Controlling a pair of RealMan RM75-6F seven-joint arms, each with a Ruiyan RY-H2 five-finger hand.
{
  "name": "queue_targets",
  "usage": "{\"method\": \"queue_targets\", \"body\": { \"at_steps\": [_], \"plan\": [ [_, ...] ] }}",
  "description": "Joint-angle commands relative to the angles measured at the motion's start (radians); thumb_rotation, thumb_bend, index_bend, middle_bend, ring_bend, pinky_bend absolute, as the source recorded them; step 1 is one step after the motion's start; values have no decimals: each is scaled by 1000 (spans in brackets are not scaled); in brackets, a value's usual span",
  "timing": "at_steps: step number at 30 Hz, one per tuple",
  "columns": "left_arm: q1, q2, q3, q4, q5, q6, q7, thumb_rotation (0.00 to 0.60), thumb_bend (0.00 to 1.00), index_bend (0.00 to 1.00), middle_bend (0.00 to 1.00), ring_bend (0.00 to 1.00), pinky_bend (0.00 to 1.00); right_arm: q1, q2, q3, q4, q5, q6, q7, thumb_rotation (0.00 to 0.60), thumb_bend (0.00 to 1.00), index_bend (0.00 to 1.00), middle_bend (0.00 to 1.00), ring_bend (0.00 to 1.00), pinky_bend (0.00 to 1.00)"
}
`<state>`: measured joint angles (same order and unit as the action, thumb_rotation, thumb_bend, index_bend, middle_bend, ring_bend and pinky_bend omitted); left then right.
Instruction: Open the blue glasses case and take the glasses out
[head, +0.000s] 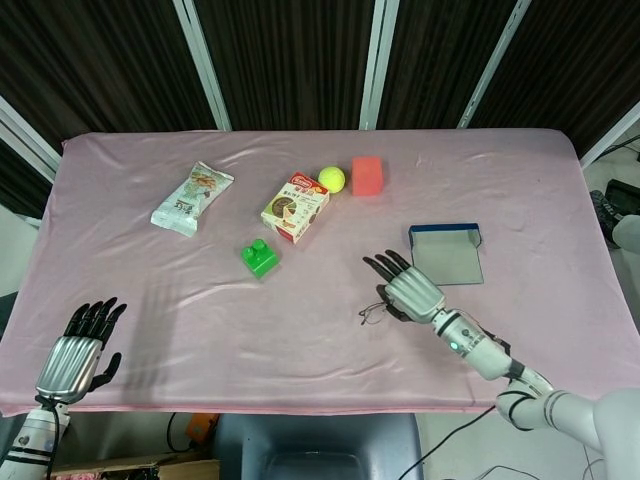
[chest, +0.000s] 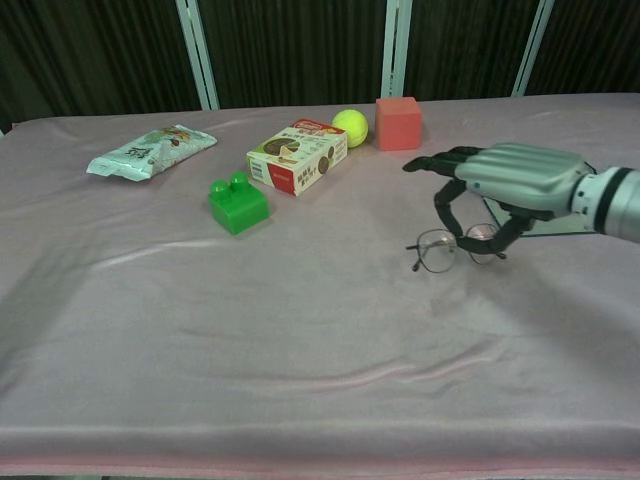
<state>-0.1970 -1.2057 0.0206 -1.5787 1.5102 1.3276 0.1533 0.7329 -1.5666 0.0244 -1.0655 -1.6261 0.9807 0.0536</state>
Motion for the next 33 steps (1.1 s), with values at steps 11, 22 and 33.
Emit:
{"method": "queue_targets", "body": {
  "at_steps": [11,22,33],
  "plan": [
    [0,8,3,2,6,0,-18,600,419,0,0,0,61,218,-230,204,-39,278,-247,-350,600,556,747,126,47,0],
    [-5,6,13,1,17,-15,-18,600,419,0,0,0,61,257,-311,222,-24,425,-264,-529,600,527,301,103,39,0],
    [1,7,13,-5,22,2,-12,600,420,0,0,0,61,178,-114,184,-251,422,-182,-516,600,436,223,69,20,0]
  ]
}}
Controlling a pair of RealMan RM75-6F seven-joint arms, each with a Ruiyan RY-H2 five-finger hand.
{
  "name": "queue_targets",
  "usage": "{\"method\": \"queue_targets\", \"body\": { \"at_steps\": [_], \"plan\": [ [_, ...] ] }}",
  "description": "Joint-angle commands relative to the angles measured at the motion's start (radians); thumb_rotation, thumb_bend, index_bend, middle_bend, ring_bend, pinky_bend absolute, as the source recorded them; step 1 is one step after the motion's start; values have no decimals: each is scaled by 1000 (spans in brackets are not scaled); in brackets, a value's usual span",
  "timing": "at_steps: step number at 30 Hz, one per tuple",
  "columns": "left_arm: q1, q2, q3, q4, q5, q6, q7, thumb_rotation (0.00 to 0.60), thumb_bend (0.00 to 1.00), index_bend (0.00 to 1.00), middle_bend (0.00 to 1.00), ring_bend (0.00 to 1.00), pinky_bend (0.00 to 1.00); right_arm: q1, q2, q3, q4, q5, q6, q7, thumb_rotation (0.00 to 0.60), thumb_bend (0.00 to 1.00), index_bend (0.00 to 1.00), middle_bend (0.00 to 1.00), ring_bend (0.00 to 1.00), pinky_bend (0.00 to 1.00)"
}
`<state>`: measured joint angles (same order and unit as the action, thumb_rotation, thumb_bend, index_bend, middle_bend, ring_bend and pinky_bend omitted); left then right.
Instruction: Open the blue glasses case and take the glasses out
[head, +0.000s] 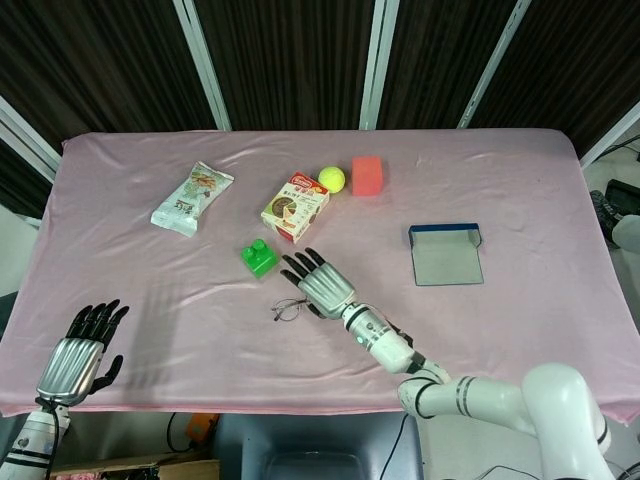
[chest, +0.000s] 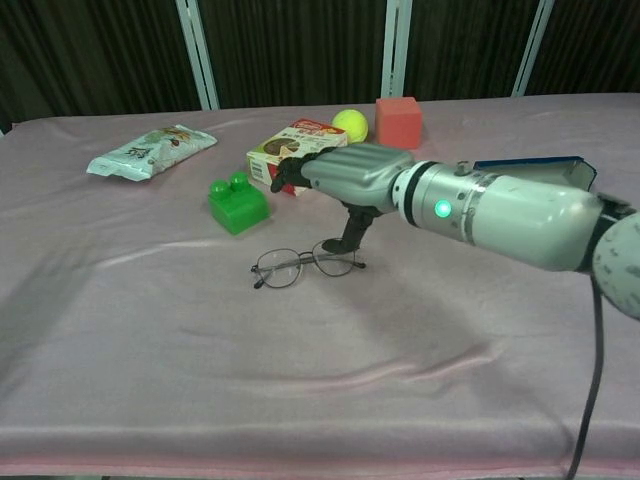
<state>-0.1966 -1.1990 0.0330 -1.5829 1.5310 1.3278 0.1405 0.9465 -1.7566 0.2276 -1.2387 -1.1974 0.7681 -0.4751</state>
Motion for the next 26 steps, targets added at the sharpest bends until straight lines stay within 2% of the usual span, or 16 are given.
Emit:
{"method": "queue_targets", "body": {
  "at_steps": [1,6,10,14,16,18,20,26],
  "plan": [
    [1,0,1,-2,2,3,0,600,419,0,0,0,61,-48,102,-26,-105,-9,38,19,600,428,210,62,16,0],
    [12,9,2,-8,15,30,-8,600,419,0,0,0,61,-167,304,-106,-289,-88,162,41,600,419,149,27,1,0],
    [20,18,2,-7,27,51,-25,600,420,0,0,0,62,-390,526,-257,-447,-165,405,17,600,419,109,1,0,0],
    [19,19,0,-2,33,55,-39,600,420,0,0,0,61,-601,612,-360,-454,-188,628,64,600,419,64,0,0,0],
    [18,17,-1,4,35,55,-40,600,420,0,0,0,61,-681,606,-377,-402,-195,712,144,600,419,58,0,0,0],
    [18,12,-2,11,35,56,-34,600,420,0,0,0,59,-741,584,-372,-336,-187,765,229,600,418,50,0,0,0],
    [17,8,-1,14,38,56,-29,600,420,0,0,0,56,-753,603,-380,-316,-196,753,234,600,417,43,0,0,0],
    [22,-1,2,12,48,65,-10,600,420,0,0,0,46,-783,602,-339,-306,-246,809,280,600,417,42,0,0,0]
  ]
}}
